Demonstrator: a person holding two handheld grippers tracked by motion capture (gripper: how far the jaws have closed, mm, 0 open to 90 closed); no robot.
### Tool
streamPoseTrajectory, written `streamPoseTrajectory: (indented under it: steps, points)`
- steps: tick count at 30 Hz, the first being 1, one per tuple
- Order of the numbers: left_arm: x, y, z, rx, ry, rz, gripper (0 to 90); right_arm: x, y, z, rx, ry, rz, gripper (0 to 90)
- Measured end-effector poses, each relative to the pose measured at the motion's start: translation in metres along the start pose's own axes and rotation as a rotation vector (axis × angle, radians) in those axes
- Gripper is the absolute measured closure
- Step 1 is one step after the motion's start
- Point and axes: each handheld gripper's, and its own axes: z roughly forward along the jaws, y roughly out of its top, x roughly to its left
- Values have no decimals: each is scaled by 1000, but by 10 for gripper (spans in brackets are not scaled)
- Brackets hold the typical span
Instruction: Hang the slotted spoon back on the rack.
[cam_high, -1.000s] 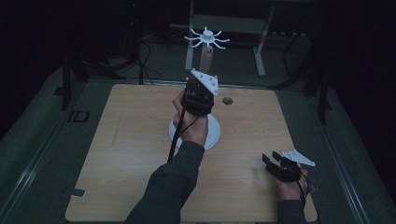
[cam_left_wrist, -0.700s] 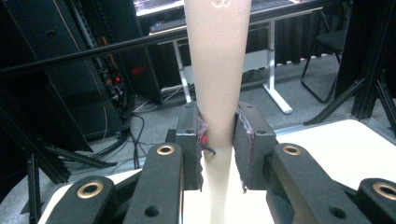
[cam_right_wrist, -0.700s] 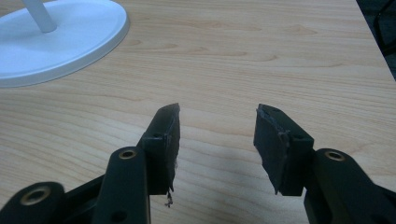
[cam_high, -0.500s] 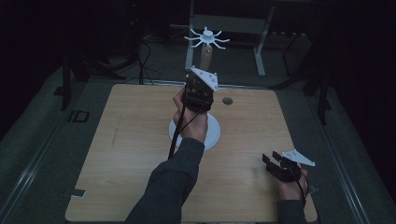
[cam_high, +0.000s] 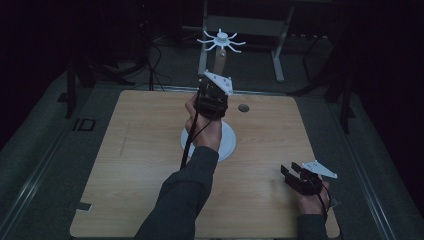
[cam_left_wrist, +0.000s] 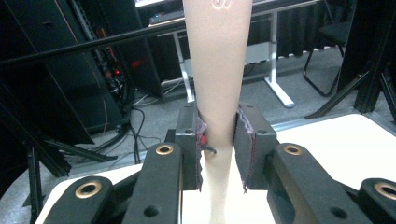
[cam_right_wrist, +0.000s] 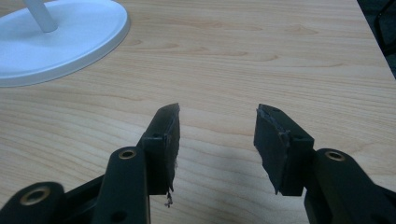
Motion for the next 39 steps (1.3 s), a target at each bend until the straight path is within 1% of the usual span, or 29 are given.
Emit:
streamPoseTrajectory:
  steps: [5, 9, 12, 19, 21, 22, 24, 25, 29, 31, 32, 33, 34, 37, 38, 39]
  points:
    - [1, -1, -1, -2, -11, 3, 715, 0, 0, 0, -1, -2, -2, 501]
    - [2, -3, -2, -11, -16, -1, 684, 0, -1, -1, -2, -5, 2, 497]
    - [2, -3, -3, -3, -26, -1, 668, 0, -1, 0, -1, -5, -1, 497]
    - [2, -5, -10, -26, -54, 2, 612, 0, -1, 0, -1, -6, -3, 496]
    - [2, -5, -10, -26, -54, 2, 601, 0, -1, 0, -1, -6, -3, 496]
    - [2, -5, -14, -34, -72, 6, 588, 0, -1, -1, 0, -8, -3, 496]
    - [3, -4, -17, -44, -82, 1, 574, 0, -1, -1, -1, -8, 0, 496]
    - [4, -4, -19, -46, -88, 5, 570, 0, -1, -1, -1, -9, 0, 496]
    - [7, -4, -26, -61, -112, -8, 557, 0, -1, -1, -4, -11, -1, 496]
    - [8, -5, -29, -63, -127, -13, 551, 0, 0, -2, -2, -14, -2, 496]
    - [8, -5, -29, -63, -127, -13, 548, 0, 0, -2, -2, -14, -2, 496]
    - [11, -6, -32, -60, -147, -20, 548, 0, 0, -2, -2, -14, -1, 496]
    - [12, -6, -33, -57, -158, -23, 542, 0, 0, -2, -1, -13, -2, 495]
    - [16, -9, -37, -50, -188, -32, 532, 0, 0, -1, -1, -14, -2, 494]
    - [16, -9, -37, -50, -188, -32, 530, 0, 0, -1, -1, -14, -2, 494]
    - [19, -12, -40, -48, -208, -40, 530, 0, 0, -1, 0, -15, -2, 487]
